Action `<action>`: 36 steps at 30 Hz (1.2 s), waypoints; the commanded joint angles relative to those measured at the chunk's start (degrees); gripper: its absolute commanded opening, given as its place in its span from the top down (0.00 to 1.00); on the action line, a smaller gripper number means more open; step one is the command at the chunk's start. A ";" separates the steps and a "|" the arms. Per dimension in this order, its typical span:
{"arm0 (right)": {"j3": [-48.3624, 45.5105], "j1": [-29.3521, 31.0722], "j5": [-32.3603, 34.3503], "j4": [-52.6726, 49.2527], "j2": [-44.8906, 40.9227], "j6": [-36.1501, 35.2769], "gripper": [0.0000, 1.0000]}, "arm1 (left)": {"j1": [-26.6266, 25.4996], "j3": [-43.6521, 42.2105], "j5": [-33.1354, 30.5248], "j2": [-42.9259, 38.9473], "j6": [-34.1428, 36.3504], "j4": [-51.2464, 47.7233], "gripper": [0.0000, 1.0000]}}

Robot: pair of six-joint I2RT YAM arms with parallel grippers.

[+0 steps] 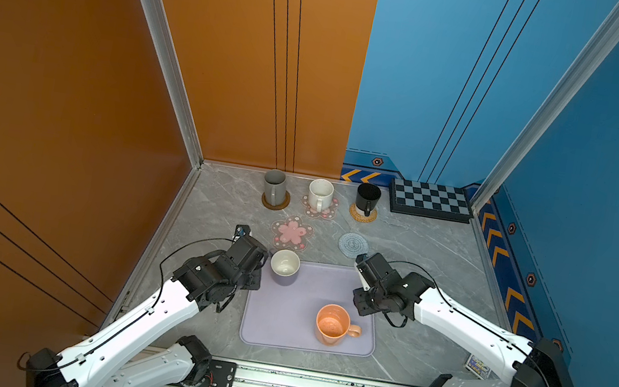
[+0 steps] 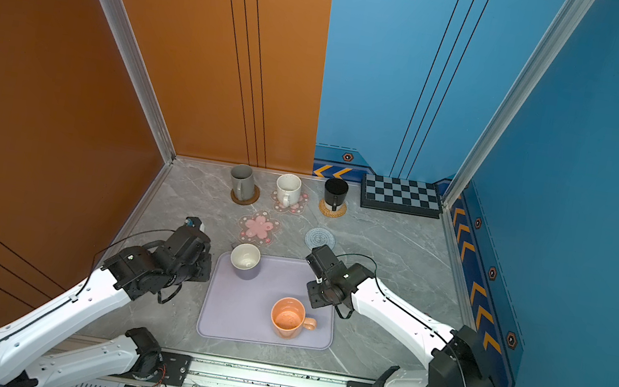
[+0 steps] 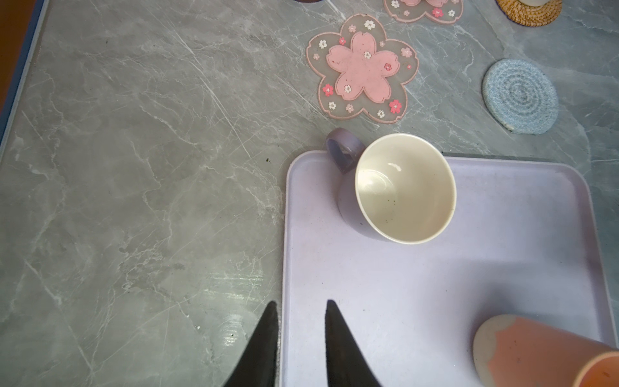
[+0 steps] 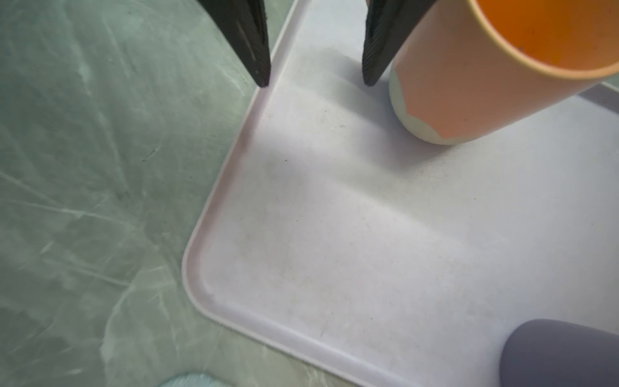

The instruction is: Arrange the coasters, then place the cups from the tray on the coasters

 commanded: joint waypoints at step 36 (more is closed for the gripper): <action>-1.65 16.81 0.67 -17.16 -10.13 5.42 0.33 | 0.55 2.12 -0.60 -0.97 0.94 -2.23 0.73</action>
